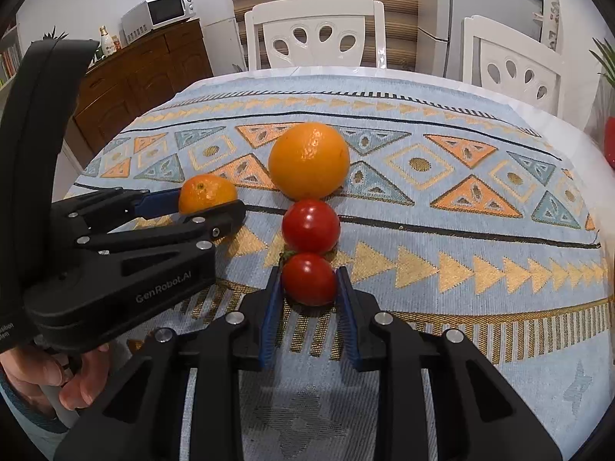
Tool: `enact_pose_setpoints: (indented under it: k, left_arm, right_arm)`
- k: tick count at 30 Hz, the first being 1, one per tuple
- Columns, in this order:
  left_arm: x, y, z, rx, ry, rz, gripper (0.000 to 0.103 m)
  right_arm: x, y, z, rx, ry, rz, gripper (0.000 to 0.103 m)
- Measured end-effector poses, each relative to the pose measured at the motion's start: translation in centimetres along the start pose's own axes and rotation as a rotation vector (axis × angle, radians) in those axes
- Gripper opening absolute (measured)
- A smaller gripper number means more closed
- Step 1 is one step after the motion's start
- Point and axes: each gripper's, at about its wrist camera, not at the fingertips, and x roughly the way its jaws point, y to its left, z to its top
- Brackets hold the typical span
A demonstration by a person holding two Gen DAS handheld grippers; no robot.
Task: Organize fruits
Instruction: 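Grasp a tangerine with the left tool while the right tool grasps a tomato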
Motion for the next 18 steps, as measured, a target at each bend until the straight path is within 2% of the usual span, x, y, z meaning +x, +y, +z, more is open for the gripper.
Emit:
enact_pose_setpoints:
  k: [12, 18]
  left_arm:
    - [-0.3, 0.0, -0.1, -0.003, -0.007, 0.008, 0.045]
    - [-1.9, 0.0, -0.4, -0.011, -0.069, 0.014, 0.044]
  right_arm:
    - [-0.4, 0.0, -0.1, 0.004, -0.01, -0.003, 0.027]
    - [-2.0, -0.3, -1.0, 0.021, -0.037, -0.006, 0.027]
